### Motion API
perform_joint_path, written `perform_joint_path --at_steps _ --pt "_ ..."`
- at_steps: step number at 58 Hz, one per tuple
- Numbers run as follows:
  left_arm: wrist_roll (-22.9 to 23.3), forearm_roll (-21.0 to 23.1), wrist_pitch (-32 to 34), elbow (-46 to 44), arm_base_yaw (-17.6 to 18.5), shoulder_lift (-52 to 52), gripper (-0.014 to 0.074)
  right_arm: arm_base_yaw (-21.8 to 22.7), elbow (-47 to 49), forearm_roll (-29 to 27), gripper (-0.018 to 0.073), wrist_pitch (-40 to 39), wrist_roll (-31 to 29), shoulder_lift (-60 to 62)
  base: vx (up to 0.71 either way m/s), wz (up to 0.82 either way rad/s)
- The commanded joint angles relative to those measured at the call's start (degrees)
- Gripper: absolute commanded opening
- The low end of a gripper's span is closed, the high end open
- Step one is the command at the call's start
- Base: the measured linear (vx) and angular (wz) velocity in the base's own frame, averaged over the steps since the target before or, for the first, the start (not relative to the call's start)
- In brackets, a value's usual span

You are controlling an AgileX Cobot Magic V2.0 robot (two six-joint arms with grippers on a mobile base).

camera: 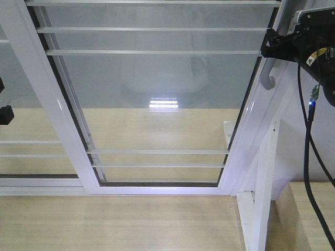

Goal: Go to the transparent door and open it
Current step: 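Reach the right gripper to the silver door handle and grasp it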

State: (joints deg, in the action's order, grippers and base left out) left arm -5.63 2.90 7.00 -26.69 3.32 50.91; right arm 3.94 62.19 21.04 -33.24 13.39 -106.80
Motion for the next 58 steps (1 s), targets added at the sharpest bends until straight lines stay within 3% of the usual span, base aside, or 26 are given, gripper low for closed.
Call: perform_joint_path --at_steps 1,19,37,49,58 --pt "0.57 0.44 4.58 -1.93 0.02 -0.32 0.0433 0.06 2.69 0.00 0.0517 -5.03 1.53 2.08 0.00 0.00" --pt "0.57 0.44 4.58 -1.93 0.02 -0.32 0.0433 -0.11 2.83 7.37 0.0466 -7.38 8.53 2.02 0.00 0.00" --pt "0.57 0.44 4.56 -1.93 0.02 -0.32 0.0433 -5.34 2.83 6.85 0.0464 -7.72 7.07 2.02 0.00 0.00" --pt "0.57 0.44 4.56 -1.93 0.02 -0.32 0.0433 -9.65 3.55 3.27 0.0390 -7.80 4.39 2.02 0.00 0.00" --pt "0.57 0.44 4.56 -1.93 0.02 -0.32 0.0433 -12.04 4.97 2.67 0.0385 -7.24 4.38 1.95 0.00 0.00"
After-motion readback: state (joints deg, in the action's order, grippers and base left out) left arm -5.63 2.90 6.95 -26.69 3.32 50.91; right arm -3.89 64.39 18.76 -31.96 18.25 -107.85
